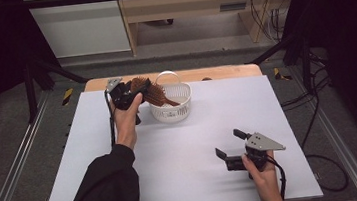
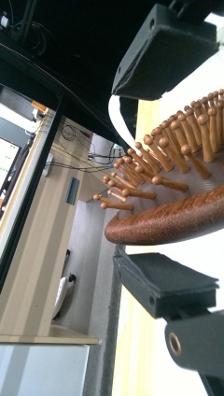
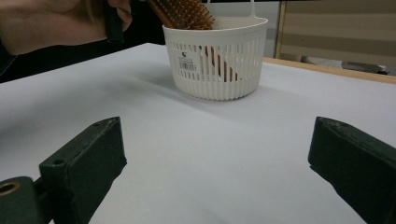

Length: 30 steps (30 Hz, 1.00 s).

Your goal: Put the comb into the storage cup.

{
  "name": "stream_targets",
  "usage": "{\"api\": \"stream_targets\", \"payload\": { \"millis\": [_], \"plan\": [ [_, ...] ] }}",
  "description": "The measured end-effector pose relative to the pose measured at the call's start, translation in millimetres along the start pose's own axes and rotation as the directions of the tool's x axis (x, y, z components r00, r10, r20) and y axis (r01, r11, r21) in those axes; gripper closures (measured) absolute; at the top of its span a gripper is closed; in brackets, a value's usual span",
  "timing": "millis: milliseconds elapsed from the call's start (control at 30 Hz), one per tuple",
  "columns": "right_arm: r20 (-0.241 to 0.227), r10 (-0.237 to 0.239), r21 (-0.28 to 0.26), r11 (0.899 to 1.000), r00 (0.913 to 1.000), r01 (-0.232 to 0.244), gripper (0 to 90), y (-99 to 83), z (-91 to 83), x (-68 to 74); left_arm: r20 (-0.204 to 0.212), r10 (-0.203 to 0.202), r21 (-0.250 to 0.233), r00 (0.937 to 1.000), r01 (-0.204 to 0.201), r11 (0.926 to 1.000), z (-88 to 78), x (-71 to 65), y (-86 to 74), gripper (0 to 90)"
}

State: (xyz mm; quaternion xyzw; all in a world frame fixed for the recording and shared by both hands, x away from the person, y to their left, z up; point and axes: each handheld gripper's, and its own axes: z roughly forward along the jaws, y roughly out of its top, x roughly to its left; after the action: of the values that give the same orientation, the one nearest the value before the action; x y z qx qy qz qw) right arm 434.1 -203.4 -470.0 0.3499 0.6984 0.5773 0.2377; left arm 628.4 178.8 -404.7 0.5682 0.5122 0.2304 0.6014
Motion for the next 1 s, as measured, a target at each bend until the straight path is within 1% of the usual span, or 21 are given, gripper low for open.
{"api": "stream_targets", "payload": {
  "millis": [100, 233, 367, 600, 867, 1000],
  "plan": [
    [0.000, 0.000, 0.001, 1.000, 1.0000, 0.000, 4.4, 0.0, 0.0, -0.1, -0.002, 0.005, 0.003, 1.0000, -0.005, 1.0000, -0.1, -1.1, 0.5, 11.1],
    [0.002, -0.002, 0.001, 1.000, 1.0000, 0.002, 4.4, -0.1, 0.3, 0.0, -0.008, -0.001, 0.008, 1.0000, 0.002, 1.0000, -0.6, -0.7, 0.8, 7.2],
    [0.002, -0.003, 0.001, 1.000, 1.0000, 0.003, 4.4, -0.1, 0.4, 0.0, -0.016, 0.006, 0.013, 0.9999, -0.006, 0.9999, -1.1, -1.3, 0.9, 4.7],
    [0.000, -0.001, 0.004, 1.000, 1.0000, 0.001, 4.4, -0.2, 0.5, 0.2, -0.019, 0.016, 0.000, 0.9997, -0.016, 0.9999, -2.5, -2.5, 2.5, 4.0],
    [0.001, -0.001, 0.004, 1.000, 1.0000, 0.001, 4.4, -0.2, 0.4, 0.0, -0.024, 0.045, 0.001, 0.9987, -0.045, 0.9990, -3.4, -3.6, 2.9, 4.0],
    [0.000, -0.001, 0.004, 1.000, 1.0000, 0.001, 4.4, -0.2, 0.6, 0.1, -0.023, 0.047, 0.001, 0.9986, -0.047, 0.9989, -4.2, -3.6, 3.5, 4.0]
  ]
}}
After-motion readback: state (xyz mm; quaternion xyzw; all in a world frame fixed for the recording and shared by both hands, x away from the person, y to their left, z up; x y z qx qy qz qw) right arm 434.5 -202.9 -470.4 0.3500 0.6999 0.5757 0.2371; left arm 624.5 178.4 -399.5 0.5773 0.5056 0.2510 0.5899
